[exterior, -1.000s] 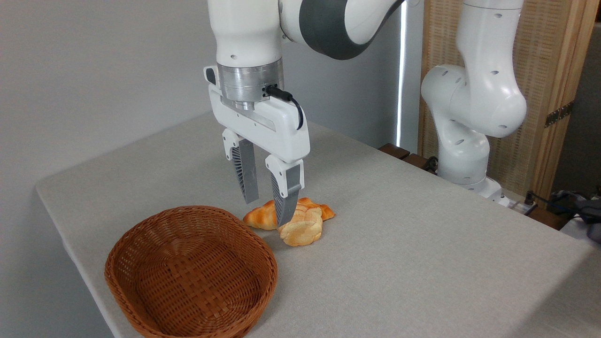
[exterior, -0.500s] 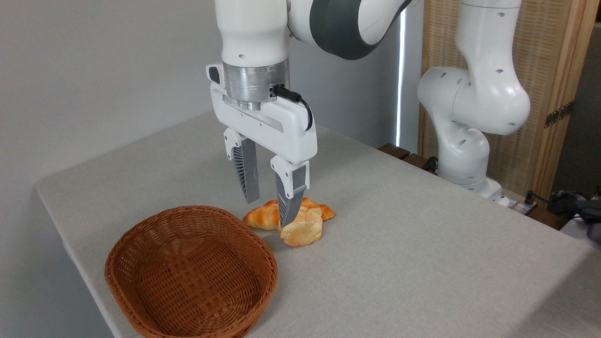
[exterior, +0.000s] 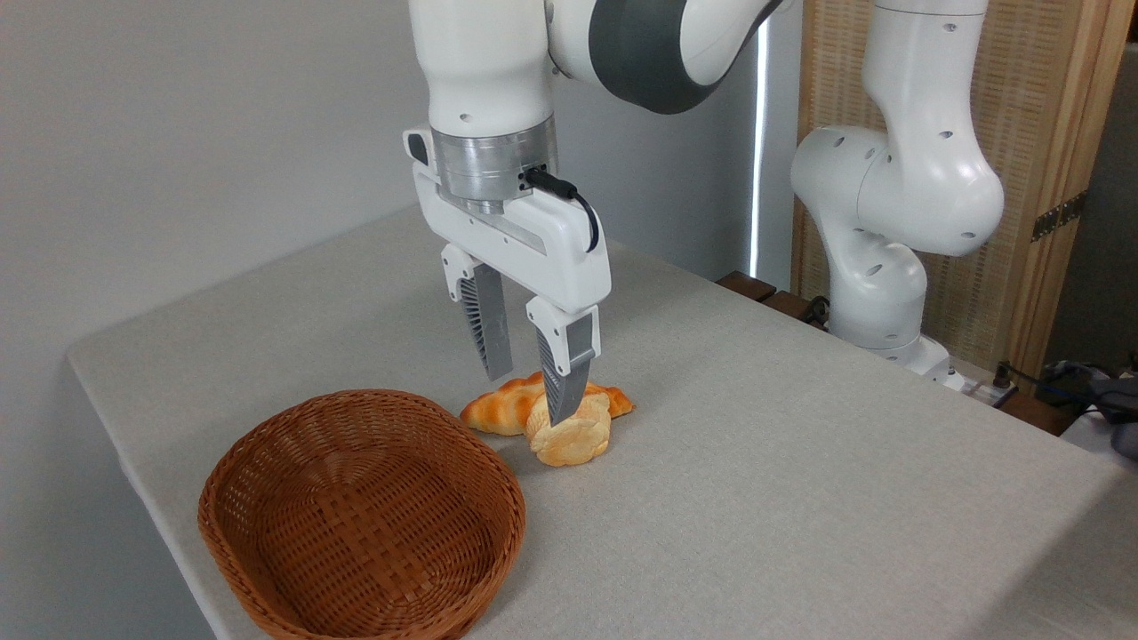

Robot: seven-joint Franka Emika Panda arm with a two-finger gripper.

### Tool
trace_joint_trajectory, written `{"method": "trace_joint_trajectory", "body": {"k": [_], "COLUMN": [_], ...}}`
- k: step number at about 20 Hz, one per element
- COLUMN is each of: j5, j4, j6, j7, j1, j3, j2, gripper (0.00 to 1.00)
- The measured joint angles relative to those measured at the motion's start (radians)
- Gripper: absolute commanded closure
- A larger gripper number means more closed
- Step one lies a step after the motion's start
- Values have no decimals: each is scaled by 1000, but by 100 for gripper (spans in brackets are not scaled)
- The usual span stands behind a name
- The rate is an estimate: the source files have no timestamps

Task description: Put bread into the basket

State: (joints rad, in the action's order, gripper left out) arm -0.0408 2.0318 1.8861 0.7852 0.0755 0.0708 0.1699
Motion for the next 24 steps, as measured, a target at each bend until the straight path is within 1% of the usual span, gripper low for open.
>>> {"method": "trace_joint_trajectory", "body": {"k": [5, 11, 16, 18, 24], "j5": [0, 0, 0, 0, 0], "j4": [66, 113, 142, 148, 157], "j6": [-1, -42, -45, -44, -16], "j7": [147, 376, 524, 551, 560], "j1": [1, 16, 18, 18, 39], "j3": [-2, -10, -10, -10, -11], "j2": [29, 31, 31, 30, 16], "gripper": [0, 0, 0, 0, 0]}}
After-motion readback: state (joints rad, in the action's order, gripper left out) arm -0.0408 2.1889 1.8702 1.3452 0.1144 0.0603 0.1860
